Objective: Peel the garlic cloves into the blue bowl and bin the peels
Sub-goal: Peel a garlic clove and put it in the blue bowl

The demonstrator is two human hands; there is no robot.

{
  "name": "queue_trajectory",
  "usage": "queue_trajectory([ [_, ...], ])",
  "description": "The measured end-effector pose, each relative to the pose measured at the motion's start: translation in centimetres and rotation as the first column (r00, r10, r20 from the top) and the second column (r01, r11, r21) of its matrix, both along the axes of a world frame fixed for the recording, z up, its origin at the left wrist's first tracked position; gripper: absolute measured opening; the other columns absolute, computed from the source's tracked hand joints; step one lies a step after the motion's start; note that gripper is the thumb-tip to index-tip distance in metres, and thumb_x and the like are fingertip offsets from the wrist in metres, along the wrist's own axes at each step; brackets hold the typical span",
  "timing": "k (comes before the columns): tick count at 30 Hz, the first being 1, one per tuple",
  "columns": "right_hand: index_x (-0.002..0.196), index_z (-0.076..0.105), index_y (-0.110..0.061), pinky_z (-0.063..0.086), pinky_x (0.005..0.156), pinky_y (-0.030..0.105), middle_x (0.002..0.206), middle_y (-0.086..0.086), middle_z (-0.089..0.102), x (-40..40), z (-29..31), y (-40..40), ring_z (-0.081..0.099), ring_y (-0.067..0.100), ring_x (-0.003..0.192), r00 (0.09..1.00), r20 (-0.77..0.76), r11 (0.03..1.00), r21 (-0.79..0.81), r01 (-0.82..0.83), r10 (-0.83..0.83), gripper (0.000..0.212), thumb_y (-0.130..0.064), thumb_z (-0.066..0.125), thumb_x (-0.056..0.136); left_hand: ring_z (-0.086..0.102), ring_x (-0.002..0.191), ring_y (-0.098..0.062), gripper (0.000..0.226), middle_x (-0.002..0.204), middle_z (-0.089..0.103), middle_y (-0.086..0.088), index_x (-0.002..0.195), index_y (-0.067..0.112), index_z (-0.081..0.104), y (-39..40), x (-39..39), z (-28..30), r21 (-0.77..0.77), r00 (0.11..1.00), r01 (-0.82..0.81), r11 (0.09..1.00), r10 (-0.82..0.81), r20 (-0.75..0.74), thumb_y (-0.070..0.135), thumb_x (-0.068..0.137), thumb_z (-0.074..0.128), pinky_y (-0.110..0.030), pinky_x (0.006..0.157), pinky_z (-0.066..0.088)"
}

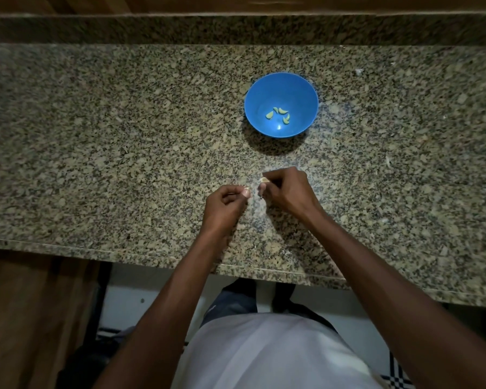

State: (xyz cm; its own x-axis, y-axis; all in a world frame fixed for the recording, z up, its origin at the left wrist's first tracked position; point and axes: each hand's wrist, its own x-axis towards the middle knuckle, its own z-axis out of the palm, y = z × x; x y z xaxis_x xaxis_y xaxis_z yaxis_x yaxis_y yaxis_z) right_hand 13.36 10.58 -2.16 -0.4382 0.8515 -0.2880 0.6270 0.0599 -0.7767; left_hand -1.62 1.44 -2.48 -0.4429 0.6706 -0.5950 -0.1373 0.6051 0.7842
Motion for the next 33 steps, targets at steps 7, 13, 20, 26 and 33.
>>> queue_trajectory([
  [7, 0.118, 0.078, -0.008, 0.058, 0.067, 0.023, 0.111, 0.008, 0.079, 0.4, 1.2, 1.5, 0.074, 0.013, 0.082, 0.999, -0.017, 0.999, 0.018, 0.035, -0.035, 0.024, -0.02, 0.068, 0.101, 0.073, 0.095, -0.023, 0.022, 0.105, 0.078, -0.014, 0.112, 0.009, 0.068, -1.2, -0.3, 0.0, 0.148, 0.965, -0.095, 0.984, 0.055, 0.255, 0.011, 0.091, 0.077, -0.038, 0.093, 0.06],
  [13, 0.105, 0.081, -0.001, 0.061, 0.08, 0.029, 0.097, 0.017, 0.079, 3.6, 1.1, -1.3, 0.072, 0.018, 0.084, 0.882, -0.358, 0.783, -0.622, 0.018, -0.305, 0.026, -0.025, 0.076, 0.095, 0.074, 0.102, -0.022, 0.016, 0.105, 0.076, -0.009, 0.105, 0.003, 0.072, -1.0, 1.8, 0.7, 0.328, 0.988, 0.141, 0.934, -0.153, 0.014, 0.01, 0.092, 0.077, -0.033, 0.087, 0.061],
  [20, 0.112, 0.075, 0.007, 0.062, 0.078, 0.024, 0.105, 0.023, 0.078, 6.7, 0.8, -1.9, 0.078, 0.025, 0.095, 0.79, -0.373, 0.659, -0.75, 0.053, -0.488, 0.023, 0.003, 0.075, 0.089, 0.075, 0.094, -0.02, 0.011, 0.094, 0.078, -0.004, 0.098, 0.005, 0.079, -0.9, 4.3, 0.4, 0.363, 0.96, 0.278, 0.89, -0.242, -0.141, 0.01, 0.088, 0.081, -0.032, 0.085, 0.061],
  [26, 0.099, 0.08, -0.002, 0.066, 0.082, 0.042, 0.086, 0.013, 0.08, 7.7, -0.1, -1.8, 0.08, 0.022, 0.08, 0.971, -0.173, 0.94, -0.325, 0.101, -0.164, 0.008, -0.003, 0.077, 0.092, 0.073, 0.089, -0.015, 0.01, 0.095, 0.077, -0.004, 0.1, 0.007, 0.077, -1.2, 5.0, -0.7, 0.251, 0.946, 0.271, 0.929, -0.209, -0.247, 0.01, 0.091, 0.078, -0.025, 0.078, 0.061],
  [33, 0.094, 0.075, -0.011, 0.047, 0.058, 0.032, 0.112, 0.004, 0.058, 4.9, -0.2, -1.1, 0.059, 0.02, 0.088, 0.96, 0.265, 0.938, 0.302, -0.172, 0.091, 0.004, -0.01, 0.072, 0.093, 0.068, 0.091, -0.015, 0.018, 0.1, 0.071, -0.005, 0.111, 0.008, 0.069, 0.0, 4.2, -1.6, 0.102, 0.822, 0.345, 0.933, -0.248, -0.513, 0.008, 0.094, 0.072, -0.029, 0.079, 0.059],
])
